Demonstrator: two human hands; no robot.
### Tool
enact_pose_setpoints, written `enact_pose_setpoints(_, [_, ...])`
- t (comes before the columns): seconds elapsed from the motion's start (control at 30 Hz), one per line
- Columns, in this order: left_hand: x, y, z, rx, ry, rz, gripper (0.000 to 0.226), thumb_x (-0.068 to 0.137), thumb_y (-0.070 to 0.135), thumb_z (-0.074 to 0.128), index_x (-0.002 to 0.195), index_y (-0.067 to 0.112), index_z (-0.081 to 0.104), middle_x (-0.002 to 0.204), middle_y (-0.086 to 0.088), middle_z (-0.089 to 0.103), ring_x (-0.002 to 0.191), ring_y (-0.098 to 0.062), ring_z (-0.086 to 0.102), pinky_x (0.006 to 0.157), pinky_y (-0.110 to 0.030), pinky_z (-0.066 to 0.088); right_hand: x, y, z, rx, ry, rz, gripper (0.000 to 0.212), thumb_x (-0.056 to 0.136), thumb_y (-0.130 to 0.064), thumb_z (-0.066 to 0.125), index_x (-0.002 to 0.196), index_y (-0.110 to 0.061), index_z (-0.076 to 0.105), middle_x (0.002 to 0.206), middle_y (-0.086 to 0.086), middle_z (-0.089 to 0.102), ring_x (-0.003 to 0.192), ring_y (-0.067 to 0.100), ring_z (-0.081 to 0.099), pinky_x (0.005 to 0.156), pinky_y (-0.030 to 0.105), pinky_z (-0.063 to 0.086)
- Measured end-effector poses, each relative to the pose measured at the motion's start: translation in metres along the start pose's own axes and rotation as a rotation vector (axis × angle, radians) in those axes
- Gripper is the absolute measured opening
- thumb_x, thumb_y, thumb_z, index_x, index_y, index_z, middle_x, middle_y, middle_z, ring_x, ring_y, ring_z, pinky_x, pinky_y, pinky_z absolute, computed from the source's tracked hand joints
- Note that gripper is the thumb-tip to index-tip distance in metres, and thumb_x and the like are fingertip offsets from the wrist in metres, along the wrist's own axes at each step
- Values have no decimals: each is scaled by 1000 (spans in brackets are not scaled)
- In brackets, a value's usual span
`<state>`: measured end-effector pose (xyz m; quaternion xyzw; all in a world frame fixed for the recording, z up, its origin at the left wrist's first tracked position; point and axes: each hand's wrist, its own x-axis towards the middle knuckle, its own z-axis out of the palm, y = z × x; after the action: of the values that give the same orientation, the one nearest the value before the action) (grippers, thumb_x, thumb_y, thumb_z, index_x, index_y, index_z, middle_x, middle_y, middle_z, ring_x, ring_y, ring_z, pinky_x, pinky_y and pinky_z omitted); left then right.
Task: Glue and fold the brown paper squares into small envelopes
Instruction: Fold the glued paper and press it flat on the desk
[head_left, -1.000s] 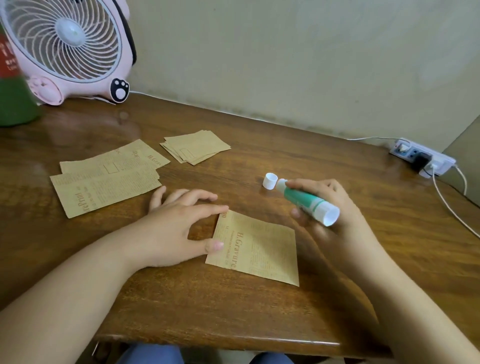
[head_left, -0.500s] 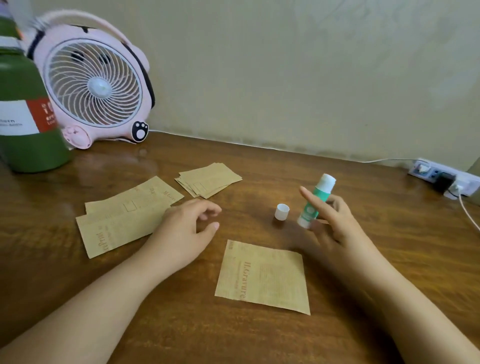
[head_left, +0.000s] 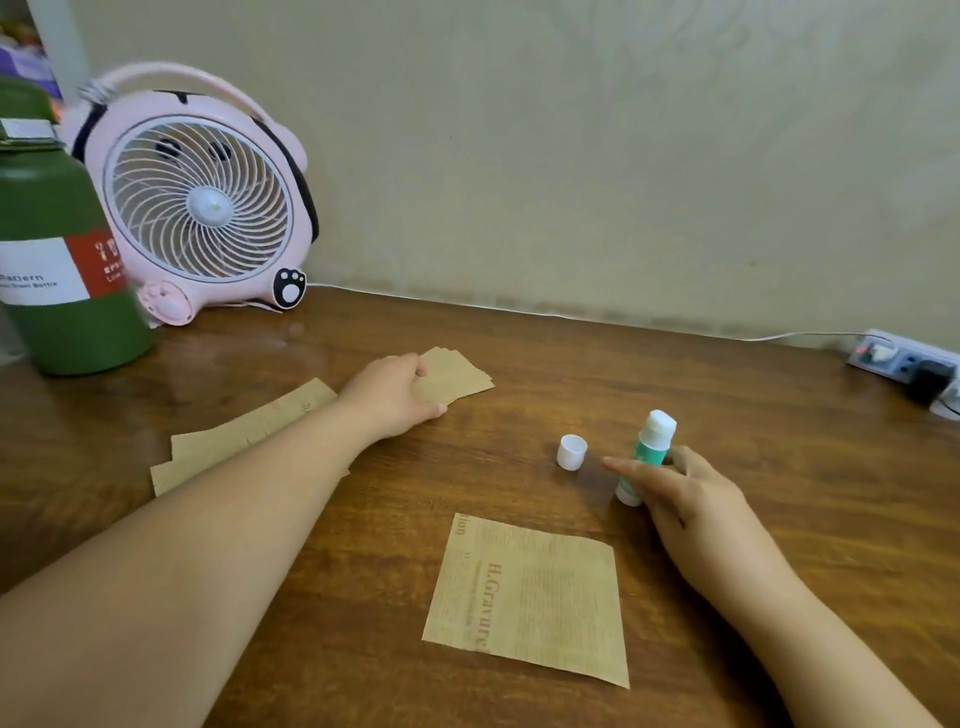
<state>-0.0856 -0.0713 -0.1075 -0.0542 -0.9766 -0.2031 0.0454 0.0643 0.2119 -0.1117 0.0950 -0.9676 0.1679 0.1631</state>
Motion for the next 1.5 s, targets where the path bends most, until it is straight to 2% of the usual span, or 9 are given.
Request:
enact_pose_setpoints(0.43, [-12,14,-12,316,232,143,24,97,16,38,97,15,62,84,-6,62,74,-27,56,56,-31,39,-4,1,4,112,-50,-30,40,96,-12,47,127,-36,56,121,-12,51,109,6,49,88,12,34])
enact_pose_setpoints(0.6, [-30,17,-24,8,367,106,14,93,18,49,85,19,61,81,1,65,74,-25,59,60,-33,45,-9,4,6,130,-55,3,38,96,-15,48,122,-39,59,142,-6,43,131,14,41,107,28,36])
enact_pose_setpoints(0.7, [-48,20,-31,-209,427,125,10,94,13,51,92,14,61,89,0,63,81,-21,56,66,-33,41,-15,3,3,106,-65,14,41,93,-6,49,117,-36,64,155,-7,20,137,10,31,106,19,27])
enact_pose_setpoints(0.83, [-92,28,-48,-388,429,237,16,95,11,52,97,19,66,96,10,62,88,-6,51,63,-11,32,-28,-14,-12,15,261,37,26,75,10,58,75,-13,69,116,3,56,100,16,55,77,19,40])
enact_pose_setpoints(0.93, [-137,36,-64,-547,134,344,24,91,16,60,86,38,67,90,24,68,91,4,59,72,-2,37,-49,-43,-24,197,488,42,9,81,-3,55,83,-12,57,87,-6,52,77,9,48,63,11,36])
enact_pose_setpoints(1.03, [-170,48,-71,-553,-165,452,30,89,20,62,89,50,65,94,33,66,94,12,59,79,-5,42,-68,-80,-36,728,147,251,41,83,-51,59,119,-38,46,103,-22,59,97,-3,56,79,16,45])
enact_pose_setpoints(1.13, [-182,59,-68,-566,-269,480,28,88,25,62,98,52,64,95,31,65,93,10,59,80,-10,46,-77,-101,-48,950,-153,355,46,68,-48,68,111,-44,51,91,-30,65,87,-4,65,66,20,55])
enact_pose_setpoints(1.27, [-182,52,-55,-625,-140,381,30,89,26,62,106,50,61,83,20,62,76,7,57,69,-10,43,-80,-105,-49,851,-151,482,28,71,-41,64,95,-26,65,79,-10,73,73,8,70,67,30,58])
enact_pose_setpoints(1.5, [-205,0,-30,-327,97,345,16,89,20,62,98,33,67,91,23,57,95,8,50,75,-2,38,-67,-91,-35,786,18,673,19,80,-40,65,93,-26,65,72,-11,72,72,15,71,65,34,60])
